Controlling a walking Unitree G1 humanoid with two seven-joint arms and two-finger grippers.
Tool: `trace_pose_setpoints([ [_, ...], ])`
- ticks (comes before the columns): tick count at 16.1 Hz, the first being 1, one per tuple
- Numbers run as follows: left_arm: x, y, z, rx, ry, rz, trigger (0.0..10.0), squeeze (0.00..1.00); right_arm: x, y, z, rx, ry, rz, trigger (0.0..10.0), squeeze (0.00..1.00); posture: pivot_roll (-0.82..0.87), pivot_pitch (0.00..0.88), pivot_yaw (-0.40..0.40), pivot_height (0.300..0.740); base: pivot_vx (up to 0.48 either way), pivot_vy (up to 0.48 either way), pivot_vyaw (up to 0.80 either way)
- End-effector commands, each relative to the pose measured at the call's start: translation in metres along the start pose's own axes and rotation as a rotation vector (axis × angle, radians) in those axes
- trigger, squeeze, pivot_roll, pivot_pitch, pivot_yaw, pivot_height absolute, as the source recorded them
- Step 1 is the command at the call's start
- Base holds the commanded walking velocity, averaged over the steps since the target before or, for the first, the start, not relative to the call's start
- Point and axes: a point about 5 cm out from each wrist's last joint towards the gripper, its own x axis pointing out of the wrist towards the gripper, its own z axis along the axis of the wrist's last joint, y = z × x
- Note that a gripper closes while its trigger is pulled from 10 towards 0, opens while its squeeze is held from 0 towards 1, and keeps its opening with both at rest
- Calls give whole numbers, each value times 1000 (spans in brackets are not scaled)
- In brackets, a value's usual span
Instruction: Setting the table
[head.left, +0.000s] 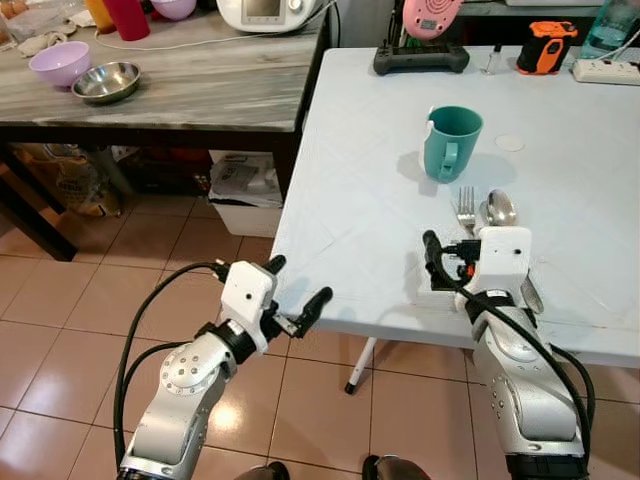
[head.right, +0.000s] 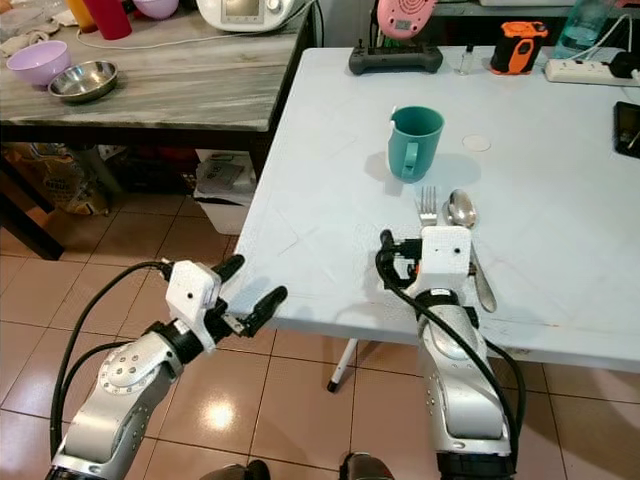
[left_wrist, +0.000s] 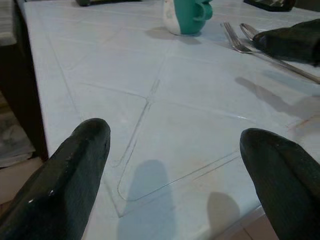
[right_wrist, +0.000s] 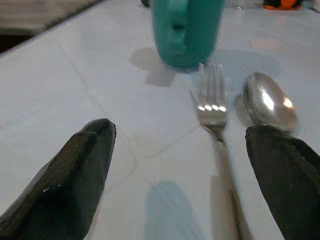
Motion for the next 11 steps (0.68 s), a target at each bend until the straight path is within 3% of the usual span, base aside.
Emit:
trace_pose_setpoints([
  [1, -3, -1, 3, 16, -9, -23, 10000, 0, 1, -11, -1, -12, 18, -56, 10000, 0, -199, 185, 72, 740, 0, 0, 0],
  [3, -2, -2, 5, -6, -21, -35, 10000, 0, -1, -16, 0, -11, 4, -65, 10000, 0, -200, 188, 78, 740, 0, 0, 0],
  [7, 0, -3, 5, 8, -15, -28, 10000, 0, -1, -10, 1, -3, 0, -54, 10000, 0, -201, 186, 78, 740, 0, 0, 0],
  [11, 1, -2, 7, -1, -21, -15, 10000, 0, 0, -8, 2, -4, -8, -45, 10000, 0, -199, 184, 80, 740, 0, -330, 0],
])
